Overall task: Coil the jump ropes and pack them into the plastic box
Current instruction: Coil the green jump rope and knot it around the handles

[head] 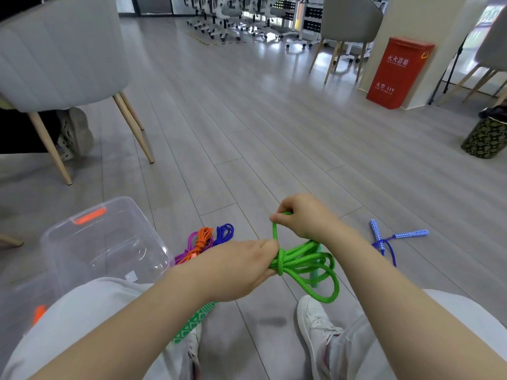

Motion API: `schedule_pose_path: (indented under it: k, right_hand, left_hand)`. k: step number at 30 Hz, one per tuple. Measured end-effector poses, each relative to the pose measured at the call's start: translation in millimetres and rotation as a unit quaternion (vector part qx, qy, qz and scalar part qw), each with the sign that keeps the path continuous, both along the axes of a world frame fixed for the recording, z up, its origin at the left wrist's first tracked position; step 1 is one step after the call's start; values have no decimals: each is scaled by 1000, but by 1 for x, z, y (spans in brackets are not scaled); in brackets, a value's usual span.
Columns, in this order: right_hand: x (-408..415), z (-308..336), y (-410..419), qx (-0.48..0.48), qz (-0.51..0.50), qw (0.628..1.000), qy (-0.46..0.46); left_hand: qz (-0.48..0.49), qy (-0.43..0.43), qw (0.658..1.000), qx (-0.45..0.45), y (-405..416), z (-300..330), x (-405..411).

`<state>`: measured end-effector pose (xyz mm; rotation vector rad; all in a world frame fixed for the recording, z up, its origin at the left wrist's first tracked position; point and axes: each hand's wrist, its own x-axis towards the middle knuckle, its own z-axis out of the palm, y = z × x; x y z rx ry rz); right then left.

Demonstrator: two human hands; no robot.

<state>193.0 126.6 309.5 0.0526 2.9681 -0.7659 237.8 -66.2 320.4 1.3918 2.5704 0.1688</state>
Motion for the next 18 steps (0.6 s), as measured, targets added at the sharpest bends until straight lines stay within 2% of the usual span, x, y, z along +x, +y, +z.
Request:
schedule_pose_path:
  k: [5,10,15,18]
  right_hand:
    - [-5,-2,5,-11,-18,1000,-2]
    - [-9,-3,5,-16,-17,1000,-1]
    - [-13,-2,10,-27,-41,999,4]
    - [-16,-3,14,-3,-44,999,-14]
  left_hand:
    - [-5,-11,1000,25,-3,4,-6]
    - [-23,-81,990,110,-9,1,-13]
    - [12,4,985,173,-14,1,-19]
    - [46,-9,982,182,-11,4,-13]
